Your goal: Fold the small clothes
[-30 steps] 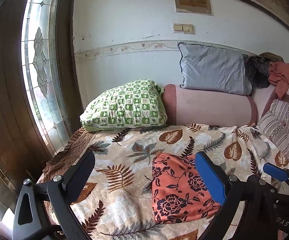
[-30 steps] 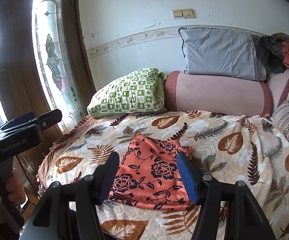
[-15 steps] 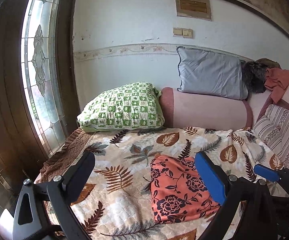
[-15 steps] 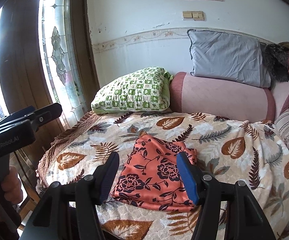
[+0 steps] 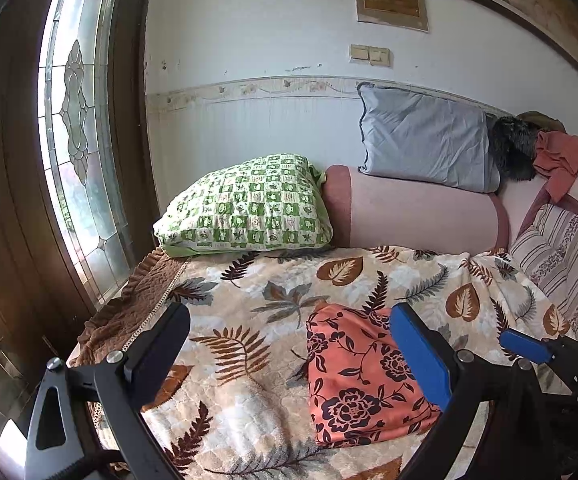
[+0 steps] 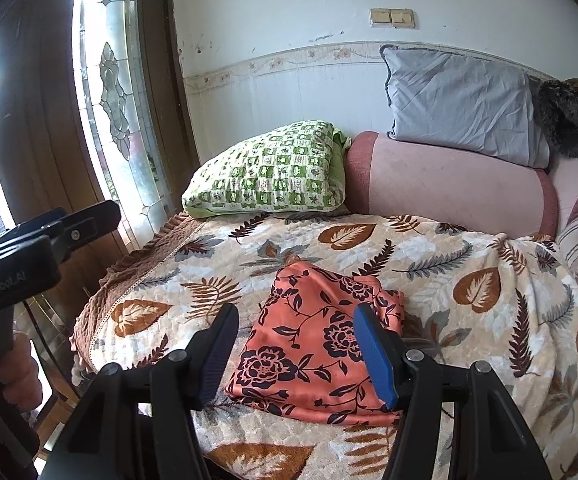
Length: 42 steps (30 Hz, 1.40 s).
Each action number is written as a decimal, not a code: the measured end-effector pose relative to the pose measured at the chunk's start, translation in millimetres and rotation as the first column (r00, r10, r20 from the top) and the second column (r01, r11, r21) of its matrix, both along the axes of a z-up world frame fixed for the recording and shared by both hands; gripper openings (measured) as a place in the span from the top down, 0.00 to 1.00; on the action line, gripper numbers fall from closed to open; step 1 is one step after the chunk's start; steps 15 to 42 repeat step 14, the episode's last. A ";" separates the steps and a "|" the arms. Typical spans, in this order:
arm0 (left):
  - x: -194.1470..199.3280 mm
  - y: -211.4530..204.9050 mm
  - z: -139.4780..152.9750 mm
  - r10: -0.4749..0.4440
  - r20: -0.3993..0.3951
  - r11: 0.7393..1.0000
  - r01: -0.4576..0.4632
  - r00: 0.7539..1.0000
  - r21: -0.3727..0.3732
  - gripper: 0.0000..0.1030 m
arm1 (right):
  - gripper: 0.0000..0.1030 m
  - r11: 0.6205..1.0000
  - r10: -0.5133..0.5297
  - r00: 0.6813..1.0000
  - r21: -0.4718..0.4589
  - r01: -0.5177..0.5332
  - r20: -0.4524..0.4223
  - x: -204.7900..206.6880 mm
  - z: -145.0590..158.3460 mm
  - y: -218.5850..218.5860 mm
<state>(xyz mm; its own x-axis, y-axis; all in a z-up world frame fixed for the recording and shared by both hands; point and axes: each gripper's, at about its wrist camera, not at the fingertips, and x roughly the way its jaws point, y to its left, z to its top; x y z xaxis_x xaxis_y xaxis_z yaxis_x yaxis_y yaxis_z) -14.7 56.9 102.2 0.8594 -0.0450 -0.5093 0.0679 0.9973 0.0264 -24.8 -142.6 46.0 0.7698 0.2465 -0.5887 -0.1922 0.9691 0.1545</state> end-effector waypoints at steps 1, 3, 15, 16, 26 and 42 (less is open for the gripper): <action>1.2 0.1 -0.1 -0.002 -0.002 1.000 0.002 1.000 -0.001 0.03 | 0.38 1.000 -0.001 1.000 0.003 0.001 -0.002 1.3 -0.3 -0.1; 3.3 0.2 -0.4 -0.007 -0.006 1.000 0.007 1.000 -0.003 0.03 | 0.38 1.000 -0.007 1.000 0.009 0.007 -0.002 2.5 -0.5 0.5; 44.0 6.2 -23.4 -0.049 -0.049 0.995 0.044 0.998 -0.094 0.03 | 0.38 0.997 -0.022 0.999 0.073 0.024 -0.028 34.1 -19.2 -19.4; 44.0 6.2 -23.4 -0.049 -0.049 0.995 0.044 0.998 -0.094 0.03 | 0.38 0.997 -0.022 0.999 0.073 0.024 -0.028 34.1 -19.2 -19.4; 44.0 6.2 -23.4 -0.049 -0.049 0.995 0.044 0.998 -0.094 0.03 | 0.38 0.997 -0.022 0.999 0.073 0.024 -0.028 34.1 -19.2 -19.4; 44.0 6.2 -23.4 -0.049 -0.049 0.995 0.044 0.998 -0.094 0.03 | 0.38 0.997 -0.022 0.999 0.073 0.024 -0.028 34.1 -19.2 -19.4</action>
